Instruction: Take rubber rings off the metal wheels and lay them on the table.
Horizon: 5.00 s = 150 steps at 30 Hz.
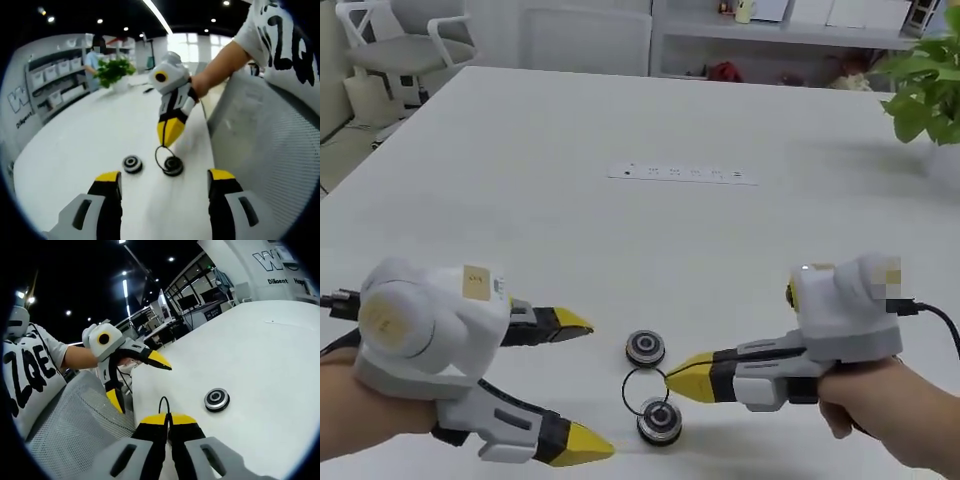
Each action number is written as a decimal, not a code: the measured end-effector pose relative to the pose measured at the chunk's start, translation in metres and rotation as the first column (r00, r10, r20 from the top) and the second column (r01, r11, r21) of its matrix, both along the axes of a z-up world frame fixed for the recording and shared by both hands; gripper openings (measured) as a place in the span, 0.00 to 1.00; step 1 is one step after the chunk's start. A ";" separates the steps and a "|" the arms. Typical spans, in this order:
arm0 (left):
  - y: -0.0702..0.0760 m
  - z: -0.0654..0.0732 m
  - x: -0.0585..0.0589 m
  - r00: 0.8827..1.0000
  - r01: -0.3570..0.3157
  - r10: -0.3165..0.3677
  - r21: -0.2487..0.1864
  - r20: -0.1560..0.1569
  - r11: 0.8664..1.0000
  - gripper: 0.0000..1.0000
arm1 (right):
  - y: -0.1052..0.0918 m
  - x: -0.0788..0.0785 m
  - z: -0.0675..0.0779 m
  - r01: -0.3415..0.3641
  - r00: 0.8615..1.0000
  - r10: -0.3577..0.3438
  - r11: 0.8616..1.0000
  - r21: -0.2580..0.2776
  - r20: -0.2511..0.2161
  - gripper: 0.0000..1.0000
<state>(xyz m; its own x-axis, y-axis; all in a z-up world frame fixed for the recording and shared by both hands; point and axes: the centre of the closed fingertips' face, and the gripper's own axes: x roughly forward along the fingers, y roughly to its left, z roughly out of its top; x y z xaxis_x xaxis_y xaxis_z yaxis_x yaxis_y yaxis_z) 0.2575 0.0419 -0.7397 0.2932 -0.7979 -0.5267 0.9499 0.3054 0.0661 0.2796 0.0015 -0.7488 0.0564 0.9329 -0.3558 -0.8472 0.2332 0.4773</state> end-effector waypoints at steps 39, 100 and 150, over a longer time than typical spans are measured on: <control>0.024 -0.002 0.000 0.997 -0.081 0.081 0.008 0.009 0.997 0.75 | 0.031 0.017 -0.047 -0.025 0.998 0.032 0.987 -0.161 0.045 0.02; -0.027 -0.014 0.020 0.999 0.025 -0.024 0.037 -0.028 0.999 0.63 | -0.018 -0.004 -0.023 -0.056 0.988 0.073 0.991 -0.124 0.136 0.28; -0.060 -0.054 0.005 0.990 0.094 -0.084 0.094 -0.109 0.991 0.15 | -0.016 -0.018 -0.058 -0.129 0.958 0.176 0.970 -0.208 0.227 0.22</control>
<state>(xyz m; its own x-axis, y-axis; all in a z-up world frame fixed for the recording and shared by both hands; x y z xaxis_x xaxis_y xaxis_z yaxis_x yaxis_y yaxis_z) 0.2629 -0.0177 -0.7938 0.1621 -0.7608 -0.6284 0.9763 0.2161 -0.0098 0.2618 -0.0146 -0.8064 0.0249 0.8541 -0.5196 -0.9642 0.1578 0.2132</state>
